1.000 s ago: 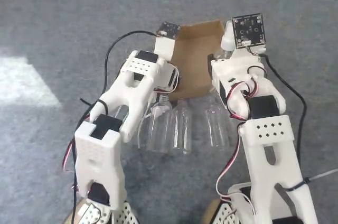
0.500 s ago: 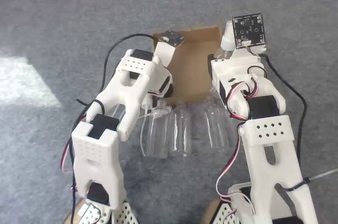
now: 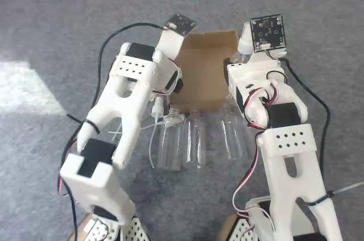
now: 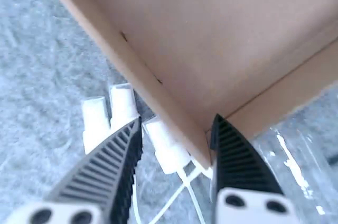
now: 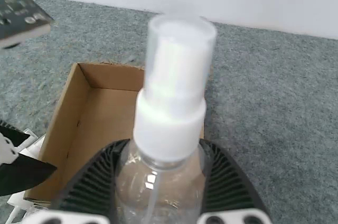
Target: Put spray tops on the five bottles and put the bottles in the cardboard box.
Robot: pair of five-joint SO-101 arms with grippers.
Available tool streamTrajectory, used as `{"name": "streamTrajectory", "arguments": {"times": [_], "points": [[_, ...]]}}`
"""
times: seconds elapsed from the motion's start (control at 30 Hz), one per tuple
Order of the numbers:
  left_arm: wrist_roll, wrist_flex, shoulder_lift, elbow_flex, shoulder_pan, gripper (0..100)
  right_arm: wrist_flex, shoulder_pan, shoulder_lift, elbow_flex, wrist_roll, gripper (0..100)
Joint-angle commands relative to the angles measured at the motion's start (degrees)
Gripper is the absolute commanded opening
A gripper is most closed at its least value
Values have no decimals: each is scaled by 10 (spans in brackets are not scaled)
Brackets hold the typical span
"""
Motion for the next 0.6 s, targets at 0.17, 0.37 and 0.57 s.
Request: {"name": "streamTrajectory", "arguments": {"times": [0.17, 0.37, 0.57], "points": [[60, 11, -199, 36, -2, 196, -197, 0, -40, 26, 7, 7], [127, -40, -352, 196, -69, 196, -364, -75, -3, 82, 8, 6], [127, -95, -458, 354, -236, 196, -465, -96, 155, 17, 8, 6]]}}
